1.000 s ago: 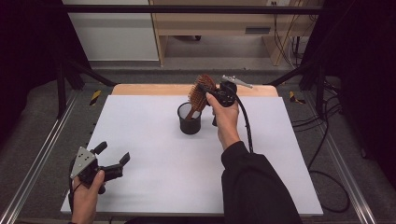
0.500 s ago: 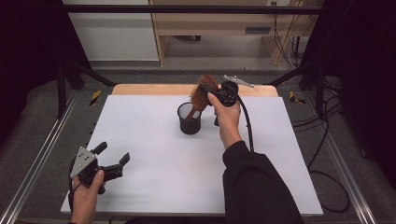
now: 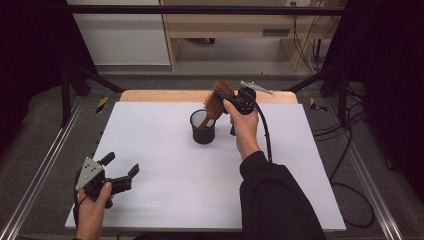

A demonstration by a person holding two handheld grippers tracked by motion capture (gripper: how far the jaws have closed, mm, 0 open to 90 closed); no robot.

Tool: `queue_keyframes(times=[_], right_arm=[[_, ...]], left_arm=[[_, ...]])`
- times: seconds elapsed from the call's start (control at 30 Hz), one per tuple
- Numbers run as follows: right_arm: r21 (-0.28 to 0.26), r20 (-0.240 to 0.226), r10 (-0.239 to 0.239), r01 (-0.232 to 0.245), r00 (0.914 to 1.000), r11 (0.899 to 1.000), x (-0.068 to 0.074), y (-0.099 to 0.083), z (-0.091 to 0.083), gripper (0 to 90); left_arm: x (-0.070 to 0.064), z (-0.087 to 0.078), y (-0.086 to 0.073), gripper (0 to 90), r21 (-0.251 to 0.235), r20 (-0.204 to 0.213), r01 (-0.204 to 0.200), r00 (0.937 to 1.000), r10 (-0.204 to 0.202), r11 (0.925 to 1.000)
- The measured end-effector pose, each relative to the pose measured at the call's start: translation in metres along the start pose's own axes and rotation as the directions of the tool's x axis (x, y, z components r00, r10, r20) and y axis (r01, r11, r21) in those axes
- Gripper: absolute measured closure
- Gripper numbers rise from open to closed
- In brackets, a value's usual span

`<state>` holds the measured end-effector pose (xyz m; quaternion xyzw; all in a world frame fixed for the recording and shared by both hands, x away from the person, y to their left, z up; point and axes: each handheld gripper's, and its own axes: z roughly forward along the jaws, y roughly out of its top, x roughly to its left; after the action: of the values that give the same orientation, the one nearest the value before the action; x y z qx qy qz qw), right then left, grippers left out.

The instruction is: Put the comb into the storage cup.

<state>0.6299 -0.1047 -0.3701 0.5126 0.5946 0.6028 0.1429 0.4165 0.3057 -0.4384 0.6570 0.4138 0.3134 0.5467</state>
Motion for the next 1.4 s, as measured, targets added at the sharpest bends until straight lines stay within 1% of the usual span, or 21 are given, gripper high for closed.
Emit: queue_keyframes(times=[0.37, 0.6, 0.93, 1.07, 1.4], right_arm=[[0.003, -0.010, 0.000, 0.000, 1.0000, 1.000, -0.0039, -0.0003, -0.0005, 45.8], [0.001, -0.011, -0.001, 0.001, 0.9999, 1.000, -0.0037, -0.0005, -0.0003, 45.5], [0.005, -0.016, -0.014, 0.014, 0.9998, 1.000, -0.0043, -0.0005, -0.0009, 45.5], [0.006, -0.021, -0.012, 0.012, 0.9997, 1.000, -0.0052, -0.0006, -0.0013, 45.5], [0.010, -0.028, -0.018, 0.018, 0.9994, 1.000, -0.0066, -0.0013, -0.0045, 44.9]], left_arm=[[-0.0001, 0.0004, -0.0003, 2.5, 0.005, -0.003, -0.004, 1.0000, 0.004, 1.0000], [0.0000, 0.0002, -0.0003, 2.4, 0.004, -0.004, -0.003, 1.0000, 0.003, 1.0000], [-0.0005, 0.0007, -0.0005, 2.4, 0.005, -0.002, -0.003, 1.0000, 0.003, 1.0000], [-0.0002, 0.0008, -0.0006, 2.6, 0.008, -0.010, -0.001, 1.0000, 0.001, 1.0000], [-0.0011, 0.0010, -0.0008, 2.6, 0.012, -0.005, -0.005, 1.0000, 0.005, 0.9999]])
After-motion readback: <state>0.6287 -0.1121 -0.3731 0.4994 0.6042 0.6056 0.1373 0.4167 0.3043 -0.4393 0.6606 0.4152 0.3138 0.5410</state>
